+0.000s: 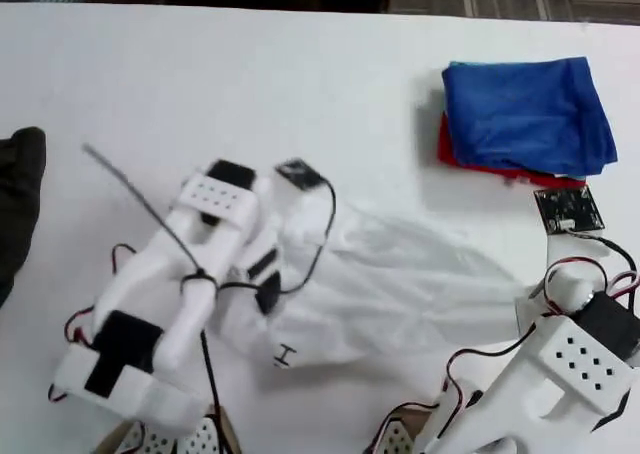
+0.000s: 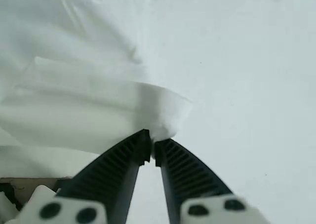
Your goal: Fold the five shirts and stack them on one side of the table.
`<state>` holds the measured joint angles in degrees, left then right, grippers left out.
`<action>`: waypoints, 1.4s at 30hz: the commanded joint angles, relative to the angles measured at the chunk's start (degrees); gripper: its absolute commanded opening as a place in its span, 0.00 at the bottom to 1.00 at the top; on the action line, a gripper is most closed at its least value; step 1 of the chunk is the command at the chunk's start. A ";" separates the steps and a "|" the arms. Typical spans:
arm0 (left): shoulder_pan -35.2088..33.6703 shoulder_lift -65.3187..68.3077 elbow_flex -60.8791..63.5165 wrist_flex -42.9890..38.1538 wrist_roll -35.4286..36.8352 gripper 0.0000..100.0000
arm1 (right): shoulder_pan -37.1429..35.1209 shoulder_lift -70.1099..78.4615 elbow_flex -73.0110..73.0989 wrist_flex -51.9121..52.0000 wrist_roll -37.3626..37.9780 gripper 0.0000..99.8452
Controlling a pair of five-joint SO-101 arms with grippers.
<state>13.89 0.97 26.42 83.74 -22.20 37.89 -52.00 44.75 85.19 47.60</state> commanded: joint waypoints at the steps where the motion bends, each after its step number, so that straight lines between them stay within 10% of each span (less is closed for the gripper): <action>1: 4.40 0.79 0.92 2.99 -4.04 0.25 | -0.48 -1.36 -0.26 -0.84 0.35 0.02; 10: 5.89 0.79 0.84 5.71 -4.22 0.01 | -3.74 -1.36 -0.26 -0.84 0.18 0.02; 17: -0.44 0.70 -3.82 10.90 -4.31 0.03 | -6.37 -1.27 -0.18 -1.98 -2.46 0.02; 26: -15.82 0.62 -28.18 18.73 -4.66 0.03 | -27.65 -1.10 -3.96 -9.98 -16.35 0.02; 42: -24.00 -15.21 -54.11 18.64 -4.48 0.03 | -34.33 34.07 -65.14 4.62 -24.53 0.02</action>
<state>-9.32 -8.26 -24.31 101.41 -26.07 4.13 -20.79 -6.33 85.89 23.69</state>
